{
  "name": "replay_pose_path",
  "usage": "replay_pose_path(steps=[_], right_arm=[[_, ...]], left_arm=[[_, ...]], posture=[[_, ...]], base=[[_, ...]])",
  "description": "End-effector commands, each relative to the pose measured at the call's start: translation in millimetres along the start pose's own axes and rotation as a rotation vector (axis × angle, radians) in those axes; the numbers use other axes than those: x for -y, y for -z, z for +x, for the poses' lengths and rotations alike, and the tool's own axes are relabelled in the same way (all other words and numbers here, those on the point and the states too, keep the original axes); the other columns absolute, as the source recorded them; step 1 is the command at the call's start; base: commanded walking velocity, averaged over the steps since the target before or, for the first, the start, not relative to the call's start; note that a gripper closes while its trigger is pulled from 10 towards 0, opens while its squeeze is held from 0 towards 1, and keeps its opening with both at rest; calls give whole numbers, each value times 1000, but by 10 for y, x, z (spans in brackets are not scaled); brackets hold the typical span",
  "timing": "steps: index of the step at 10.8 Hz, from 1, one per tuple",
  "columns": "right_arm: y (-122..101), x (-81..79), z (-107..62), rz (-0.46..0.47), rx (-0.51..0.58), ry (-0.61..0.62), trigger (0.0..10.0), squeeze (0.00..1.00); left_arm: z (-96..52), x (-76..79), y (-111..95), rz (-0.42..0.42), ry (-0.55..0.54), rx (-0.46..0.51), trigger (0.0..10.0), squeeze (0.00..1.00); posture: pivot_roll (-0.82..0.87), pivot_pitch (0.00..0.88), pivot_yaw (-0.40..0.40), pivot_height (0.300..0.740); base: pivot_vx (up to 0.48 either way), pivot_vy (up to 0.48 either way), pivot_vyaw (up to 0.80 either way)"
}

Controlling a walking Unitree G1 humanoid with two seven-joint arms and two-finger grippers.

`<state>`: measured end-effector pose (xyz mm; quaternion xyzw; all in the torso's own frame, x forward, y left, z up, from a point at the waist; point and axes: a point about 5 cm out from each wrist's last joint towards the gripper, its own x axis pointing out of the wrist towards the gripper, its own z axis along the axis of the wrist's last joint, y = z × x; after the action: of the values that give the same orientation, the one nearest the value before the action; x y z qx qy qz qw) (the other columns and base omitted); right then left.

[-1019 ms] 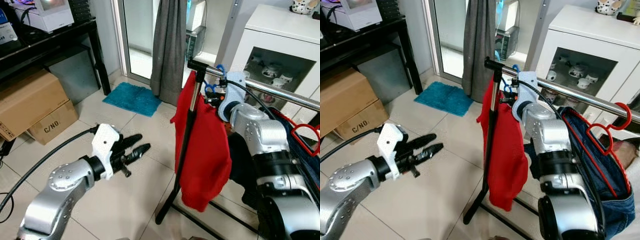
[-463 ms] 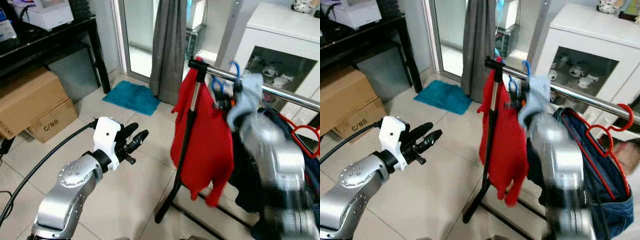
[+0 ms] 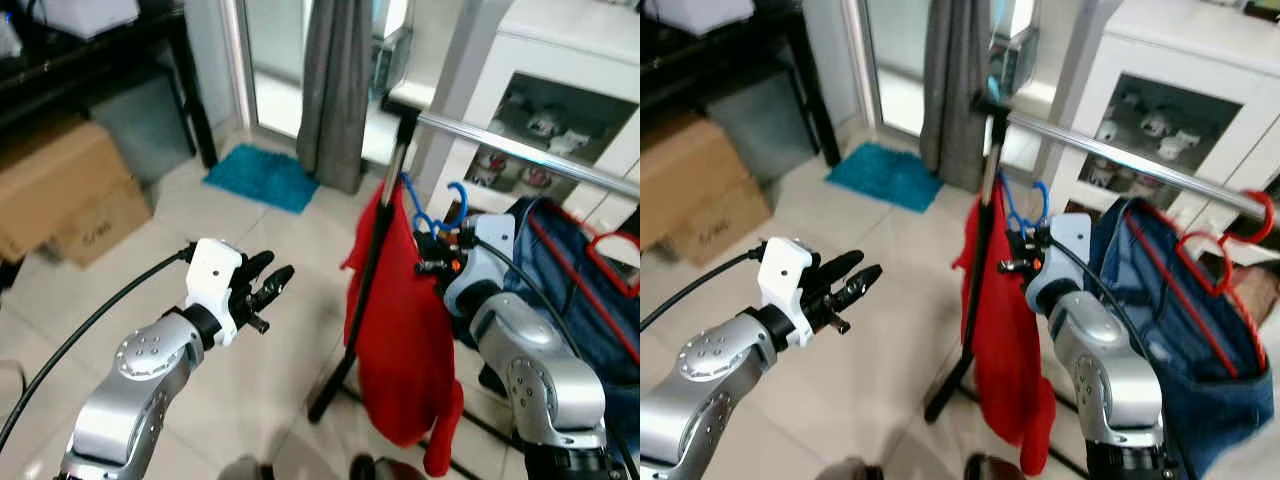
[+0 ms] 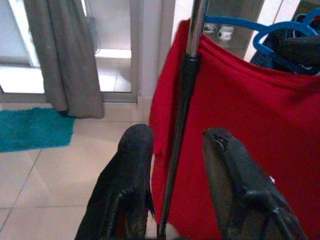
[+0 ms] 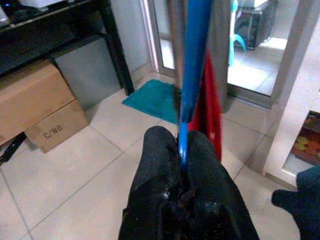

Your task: Hang hanger

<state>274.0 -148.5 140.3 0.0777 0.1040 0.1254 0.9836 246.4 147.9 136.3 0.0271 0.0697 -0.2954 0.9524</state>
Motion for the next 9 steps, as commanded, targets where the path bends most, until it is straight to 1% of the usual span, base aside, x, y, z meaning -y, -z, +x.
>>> replay_pose_path(steps=[1, 6, 7, 9], right_arm=[[-67, -47, -32, -9, 40, -20, 0, 0], [-50, -75, -42, -15, 32, -34, 0, 0], [-61, -106, -44, -15, 38, -62, 0, 0], [-89, -235, -60, -36, 61, -176, 0, 0]], left_arm=[[8, -10, -29, 5, 4, 3, 10000, 0], [5, -3, -35, 0, 3, 4, 10000, 0], [9, -9, -36, 1, 4, 3, 10000, 0], [53, -33, -66, 5, 3, 14, 10000, 0]], posture=[[2, 8, -17, 740], [2, 20, -21, 740], [2, 20, -21, 740], [2, 20, -21, 740]], base=[[-262, 0, 0], [-263, 0, 0], [-266, 0, 0], [0, 0, 0]])
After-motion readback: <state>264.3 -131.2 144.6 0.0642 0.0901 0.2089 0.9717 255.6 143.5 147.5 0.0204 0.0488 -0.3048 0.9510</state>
